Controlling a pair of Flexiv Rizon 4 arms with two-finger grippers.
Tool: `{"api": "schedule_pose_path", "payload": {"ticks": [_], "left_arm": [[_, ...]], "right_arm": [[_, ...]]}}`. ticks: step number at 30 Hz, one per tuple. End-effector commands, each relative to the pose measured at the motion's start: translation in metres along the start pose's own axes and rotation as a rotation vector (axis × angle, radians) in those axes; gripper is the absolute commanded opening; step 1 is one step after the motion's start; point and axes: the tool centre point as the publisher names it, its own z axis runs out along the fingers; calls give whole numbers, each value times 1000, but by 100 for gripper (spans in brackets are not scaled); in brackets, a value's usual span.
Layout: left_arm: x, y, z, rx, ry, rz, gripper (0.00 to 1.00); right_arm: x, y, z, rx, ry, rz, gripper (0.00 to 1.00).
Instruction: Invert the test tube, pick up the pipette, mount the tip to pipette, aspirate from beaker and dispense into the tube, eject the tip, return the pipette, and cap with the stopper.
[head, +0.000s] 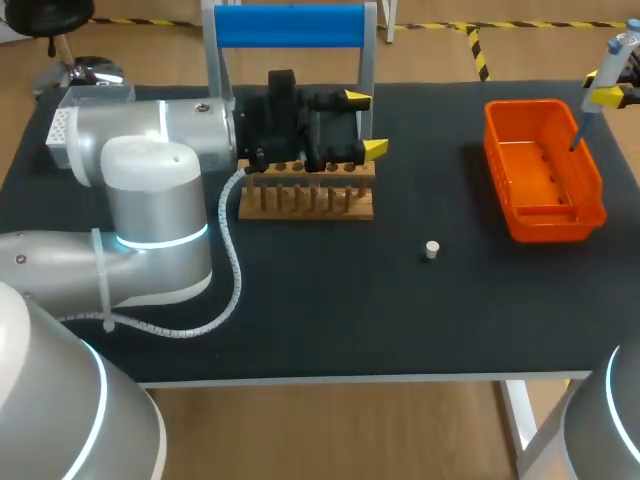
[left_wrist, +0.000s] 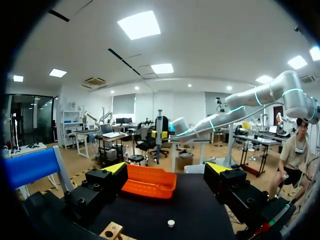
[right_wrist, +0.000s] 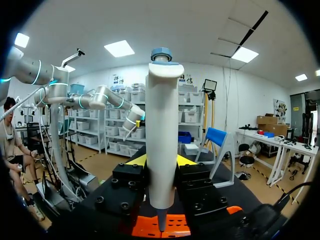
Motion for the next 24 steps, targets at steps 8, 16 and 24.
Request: {"api": "schedule_pose_path", "payload": {"ticks": [8,16,24], "left_arm": [[7,-3,0,-20,-17,1,100],[7,-3,0,-20,-17,1,100],[7,-3,0,-20,-17,1,100]], "right_arm": [[0,1,-1,3,2,0,0],[0,1,-1,3,2,0,0],[0,1,-1,3,2,0,0]]}}
